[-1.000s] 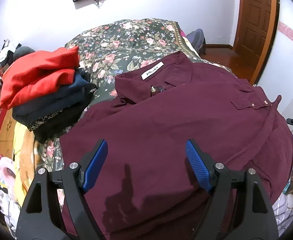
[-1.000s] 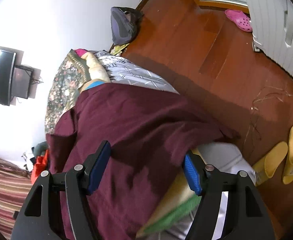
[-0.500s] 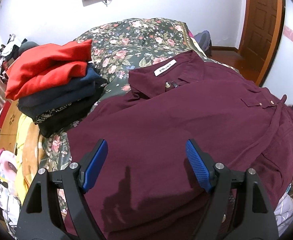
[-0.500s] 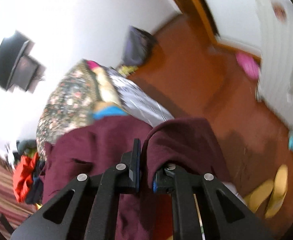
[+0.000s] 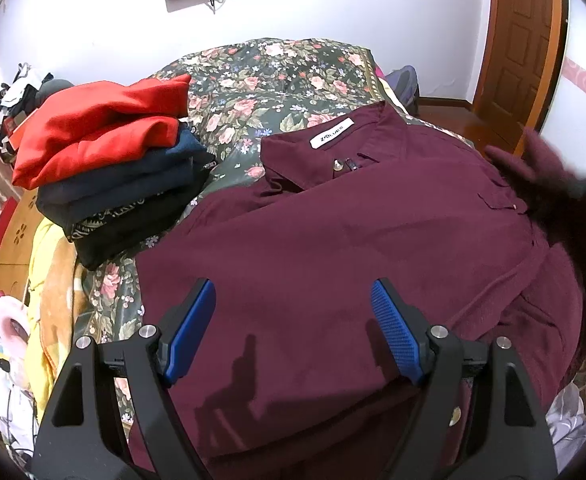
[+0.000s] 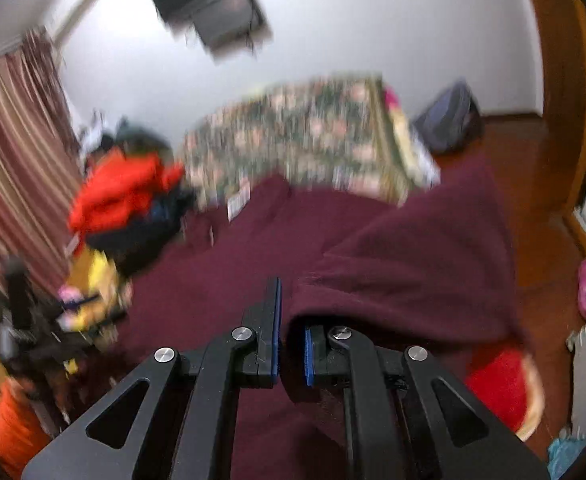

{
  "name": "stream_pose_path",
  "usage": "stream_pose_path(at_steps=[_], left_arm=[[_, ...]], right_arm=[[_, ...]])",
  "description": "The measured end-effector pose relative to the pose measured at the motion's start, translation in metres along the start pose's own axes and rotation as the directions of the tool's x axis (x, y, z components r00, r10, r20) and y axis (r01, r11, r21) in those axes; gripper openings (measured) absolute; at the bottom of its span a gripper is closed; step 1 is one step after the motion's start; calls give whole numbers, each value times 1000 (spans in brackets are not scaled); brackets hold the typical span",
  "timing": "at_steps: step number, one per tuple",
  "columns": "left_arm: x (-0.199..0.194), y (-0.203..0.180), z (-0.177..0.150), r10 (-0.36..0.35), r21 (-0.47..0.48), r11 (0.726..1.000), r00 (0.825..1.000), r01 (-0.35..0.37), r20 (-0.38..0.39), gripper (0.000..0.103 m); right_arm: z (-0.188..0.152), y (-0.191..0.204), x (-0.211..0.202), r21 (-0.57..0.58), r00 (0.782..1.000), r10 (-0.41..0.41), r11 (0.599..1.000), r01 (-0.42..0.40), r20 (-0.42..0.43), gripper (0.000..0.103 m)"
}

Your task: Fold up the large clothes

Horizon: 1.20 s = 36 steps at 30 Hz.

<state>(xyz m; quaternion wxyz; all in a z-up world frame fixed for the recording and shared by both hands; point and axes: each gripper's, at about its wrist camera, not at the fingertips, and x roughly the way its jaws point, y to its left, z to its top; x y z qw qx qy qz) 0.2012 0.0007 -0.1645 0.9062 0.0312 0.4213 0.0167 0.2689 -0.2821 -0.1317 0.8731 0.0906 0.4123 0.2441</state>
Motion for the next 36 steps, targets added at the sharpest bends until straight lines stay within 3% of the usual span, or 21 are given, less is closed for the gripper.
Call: stream_pose_path(at_steps=[3,6,9,11,15,19,23,27,29,36], left_arm=[[0,-1,-4,2,14,1000,1000,-1,-9,79],[2,-4,-6,5,33,999,1000,-4,-19,79],[3,-9,-7,8,48,999,1000,-7,-21,79],[4,-12,-6,1,51,999,1000,0,-18,79],[4,-20,-3,-6,64,998,1000,7,-13,79],[5,-24,-1,-3,74,997,1000,3,-9,79],[7,-22,0,1,64,998,1000,0,-16,79],[10,-20,0,15,59,998,1000,-13,-24,79],[12,-19,0,22,56,998,999,-20,-30,79],[15,-20,2,27,45,999,999,-25,-40,79]], right_arm=[[-14,-14,24,46,996,-10,999,14,-93,9],[-12,-20,12,80,995,-8,997,16,-101,11],[-8,-20,-2,113,990,28,994,-12,-139,30],[-9,-16,-11,103,991,16,995,-2,-133,41],[-6,-18,-33,103,997,-31,994,39,-71,43],[-3,-50,-56,230,998,-60,972,55,15,45],[-7,-100,-55,431,997,-77,900,59,25,46],[-18,-143,-40,593,996,-83,803,48,31,46],[-24,-162,-30,672,997,-47,740,-4,57,46],[-27,-191,-3,801,994,40,590,-104,100,46]])
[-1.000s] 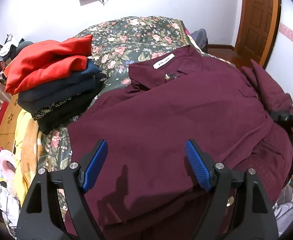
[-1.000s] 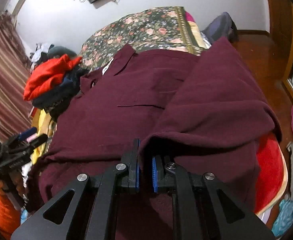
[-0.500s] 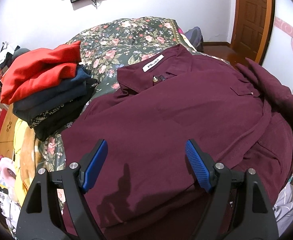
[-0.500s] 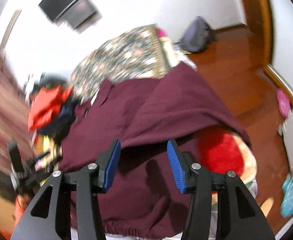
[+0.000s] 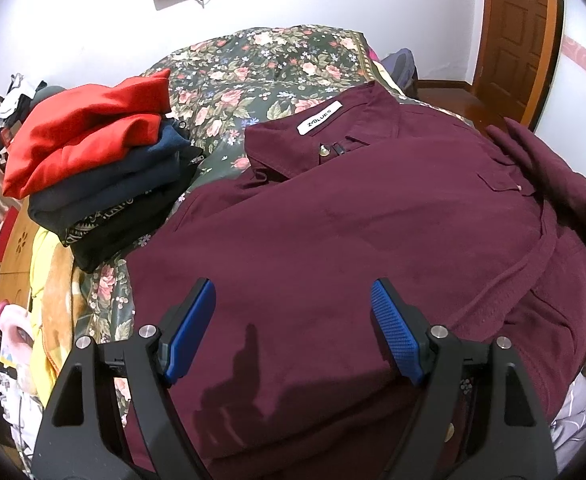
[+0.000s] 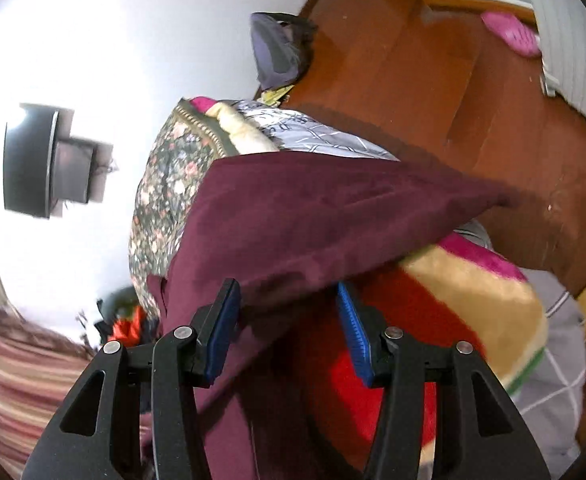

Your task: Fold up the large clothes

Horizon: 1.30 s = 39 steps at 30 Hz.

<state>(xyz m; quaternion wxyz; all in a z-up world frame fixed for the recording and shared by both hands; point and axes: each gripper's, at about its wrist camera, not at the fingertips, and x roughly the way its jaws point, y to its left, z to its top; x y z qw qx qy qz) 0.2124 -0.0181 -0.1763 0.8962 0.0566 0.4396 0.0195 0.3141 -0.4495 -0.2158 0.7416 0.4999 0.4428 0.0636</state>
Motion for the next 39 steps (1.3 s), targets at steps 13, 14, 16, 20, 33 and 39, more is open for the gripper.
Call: stream_pose_path(at_steps=[13,14,16,20,33,39], left_arm=[[2,5,0,9,-11,1000,1000,-9,2,79],[1,5,0,10,-11,1000,1000,-10,4,79],[-1,8,-1,12,-16,1000,1000,-12,12,79],[-6,15,-1,13,-31,999,1000,-12,28,79],[-27,46,-13,21,-87,996,998,-16,67,79],[-38,45,-15,26,-62,998,997,-21,78,79]], right_arm=[[11,43,0,-252,993,-102,961,114,60,10],[12,52,-2,-269,995,-82,958,96,64,9],[12,68,-9,-312,996,-46,948,69,79,8],[-7,123,-25,-458,993,48,889,6,105,8],[-193,207,49,-834,960,-72,515,-195,-269,8],[-210,180,71,-864,935,-218,481,-146,-279,11]])
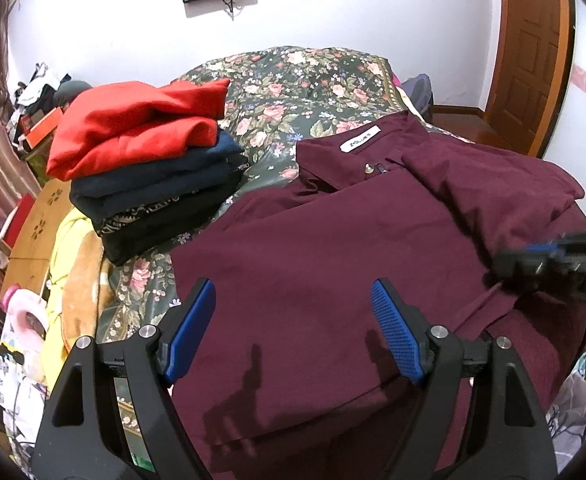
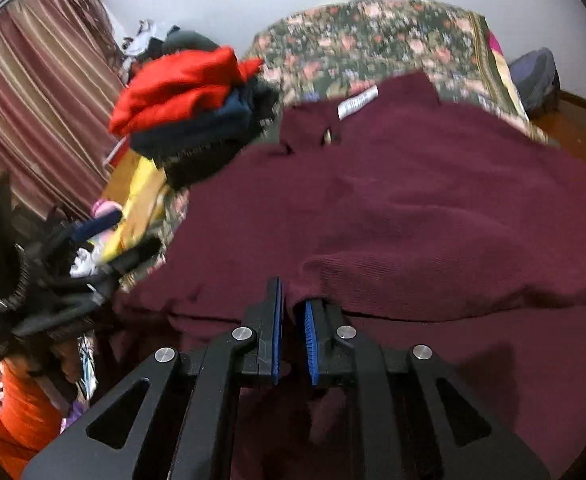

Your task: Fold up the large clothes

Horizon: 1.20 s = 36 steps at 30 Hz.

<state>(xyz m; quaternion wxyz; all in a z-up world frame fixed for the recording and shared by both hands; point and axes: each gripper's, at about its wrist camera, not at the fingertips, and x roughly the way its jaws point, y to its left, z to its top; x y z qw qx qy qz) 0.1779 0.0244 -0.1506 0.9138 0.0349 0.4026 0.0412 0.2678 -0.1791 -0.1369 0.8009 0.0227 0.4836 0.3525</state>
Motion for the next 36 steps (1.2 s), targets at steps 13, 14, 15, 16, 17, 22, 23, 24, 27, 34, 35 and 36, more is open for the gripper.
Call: stream_pose_path(at_steps=[13,14,15,16,17,22,23,24,27,34,35,36], left_arm=[[-17,-76,49,-112,175,980,989,95,91,80],[-15,-89,54,-128,204,973,988,108,91,80],[-13,-100,57,-141,229,966,986,117,89,80],[-11,-111,60,-152,250,960,985,127,85,80],[-8,-122,63,-168,274,951,983,140,80,80],[5,-174,73,-236,364,908,971,206,40,80],[9,-187,76,-250,386,896,968,221,26,80],[11,-199,77,-265,405,883,964,237,13,80],[21,-231,79,-291,458,848,956,268,-21,79],[68,-281,76,-306,470,798,925,377,-223,67],[74,-283,75,-300,465,799,923,381,-241,66],[81,-285,73,-295,452,802,917,390,-267,61]], right_arm=[[-12,-37,-84,32,963,-200,980,198,181,51],[-13,-45,-89,59,957,-220,975,213,187,51],[-15,-55,-96,91,950,-241,970,228,196,51],[-18,-66,-102,127,943,-265,962,243,203,51],[-20,-73,-108,152,936,-283,955,255,207,51],[-33,-109,-133,271,892,-397,902,335,219,51],[-34,-112,-135,285,885,-411,894,345,217,51],[-36,-117,-137,300,880,-423,886,353,214,51],[-43,-129,-138,342,880,-429,873,347,202,51],[-53,-140,-129,377,897,-407,869,321,172,51],[-55,-140,-129,379,899,-403,869,318,170,51],[-56,-141,-128,381,902,-397,870,313,167,51]])
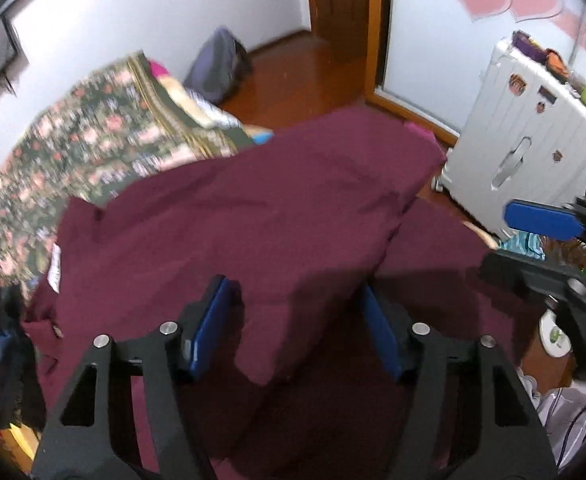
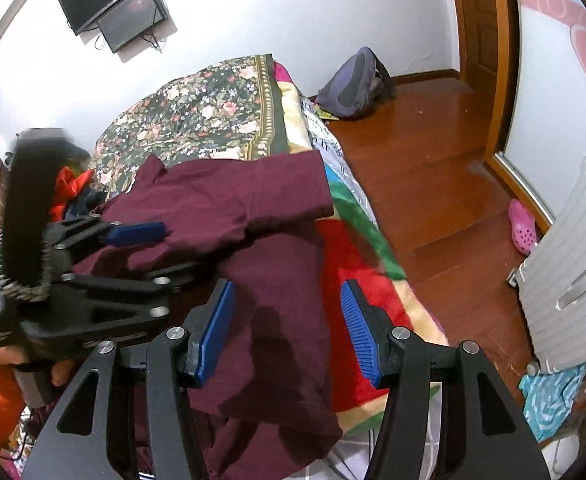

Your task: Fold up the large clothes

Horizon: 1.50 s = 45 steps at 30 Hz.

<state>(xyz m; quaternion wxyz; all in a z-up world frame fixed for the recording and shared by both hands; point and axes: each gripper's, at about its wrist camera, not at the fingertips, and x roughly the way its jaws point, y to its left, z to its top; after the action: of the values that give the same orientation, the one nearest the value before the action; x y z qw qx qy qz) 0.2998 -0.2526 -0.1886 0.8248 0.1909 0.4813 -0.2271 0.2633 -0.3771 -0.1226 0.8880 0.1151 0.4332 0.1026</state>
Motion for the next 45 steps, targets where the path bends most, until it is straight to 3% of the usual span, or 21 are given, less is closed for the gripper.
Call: stream_pose_path(at_steps=[2,3,6,13,19,25,29,33,39,42,45], left_arm=[[5,4,-1,-21,-27,999,1000,20,-10,52],[5,3,0,-28,-35,999,1000,28,-4,36],[-3,14,0,-43,-83,996,999,45,26,7],[-59,49,-7,-5,-162,986,986,32,167,4],[-123,105,-34,86,-280,960,952,-1,292,1],[-175,166,-93,250,-442,893,911,-85,329,1],[-192,195,-143,318,-540,834,901,-117,295,1],[-189,215,-198,319,-629,770,916,-103,241,1],[-148,224,-264,201,-721,692,968,-29,153,4],[-121,219,-287,150,-734,677,986,-49,73,10],[-100,211,-299,164,-697,699,985,-160,-62,10]], right_arm=[[-1,1,2,-1,1000,4,1000,-4,-5,51],[-1,0,2,-2,1000,5,1000,-5,-7,51],[-1,2,4,-11,1000,5,1000,-5,-14,51],[7,14,2,-39,1000,25,999,-24,5,51],[17,34,-1,-82,998,48,996,-45,39,51],[21,56,6,-125,997,72,990,-68,34,51],[20,72,14,-147,997,81,986,-79,13,51],[16,85,23,-166,997,78,983,-80,-16,51],[10,102,31,-189,996,70,979,-79,-53,51],[7,108,35,-199,996,61,977,-74,-69,51],[3,110,37,-205,995,56,976,-72,-83,51]])
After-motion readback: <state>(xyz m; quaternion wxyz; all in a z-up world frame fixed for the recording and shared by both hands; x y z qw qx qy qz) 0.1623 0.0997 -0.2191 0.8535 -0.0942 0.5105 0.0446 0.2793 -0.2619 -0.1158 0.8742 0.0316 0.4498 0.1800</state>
